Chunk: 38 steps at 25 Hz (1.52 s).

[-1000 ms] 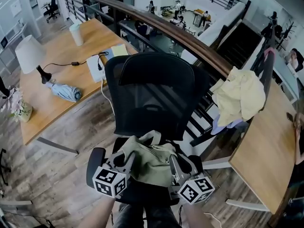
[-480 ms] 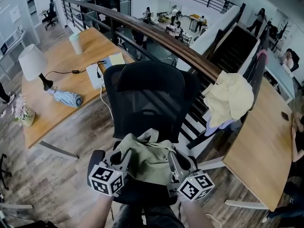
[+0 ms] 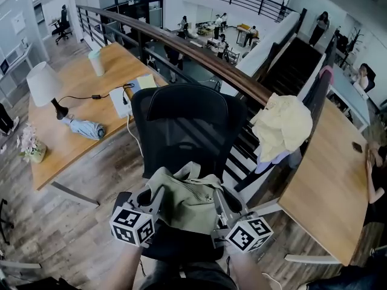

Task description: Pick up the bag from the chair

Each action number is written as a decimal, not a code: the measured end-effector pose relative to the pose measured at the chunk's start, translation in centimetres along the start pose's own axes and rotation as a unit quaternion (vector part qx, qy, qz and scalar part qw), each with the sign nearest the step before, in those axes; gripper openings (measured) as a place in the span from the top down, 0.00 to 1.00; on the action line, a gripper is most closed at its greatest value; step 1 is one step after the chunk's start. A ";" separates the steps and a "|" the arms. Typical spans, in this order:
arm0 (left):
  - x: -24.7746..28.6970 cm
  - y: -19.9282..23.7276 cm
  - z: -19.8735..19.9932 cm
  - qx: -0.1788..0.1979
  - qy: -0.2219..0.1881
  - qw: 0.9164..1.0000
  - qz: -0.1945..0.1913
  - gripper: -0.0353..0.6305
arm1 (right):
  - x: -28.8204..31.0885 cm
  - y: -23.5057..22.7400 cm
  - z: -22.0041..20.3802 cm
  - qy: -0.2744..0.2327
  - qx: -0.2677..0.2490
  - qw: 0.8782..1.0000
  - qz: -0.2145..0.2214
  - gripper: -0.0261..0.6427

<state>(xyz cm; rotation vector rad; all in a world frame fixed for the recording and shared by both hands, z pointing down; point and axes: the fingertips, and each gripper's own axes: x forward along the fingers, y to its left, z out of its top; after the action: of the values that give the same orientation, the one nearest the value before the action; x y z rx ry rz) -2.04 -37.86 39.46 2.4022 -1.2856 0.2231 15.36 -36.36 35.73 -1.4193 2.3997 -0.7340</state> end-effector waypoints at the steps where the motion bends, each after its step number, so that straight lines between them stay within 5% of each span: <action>1: -0.1 -0.1 0.2 0.001 -0.002 1.000 -0.001 0.92 | -0.1 0.2 0.2 -0.002 0.000 1.000 0.001 0.89; 38: -3.0 -0.4 7.7 0.013 -0.084 0.996 -0.004 0.92 | 1.0 4.9 8.3 -0.072 -0.042 0.996 0.019 0.89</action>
<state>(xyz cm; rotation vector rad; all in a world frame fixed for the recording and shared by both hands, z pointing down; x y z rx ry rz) -3.73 -38.64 31.40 2.4928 -1.3519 0.0360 15.03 -37.74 26.16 -1.4027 2.3643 -0.5071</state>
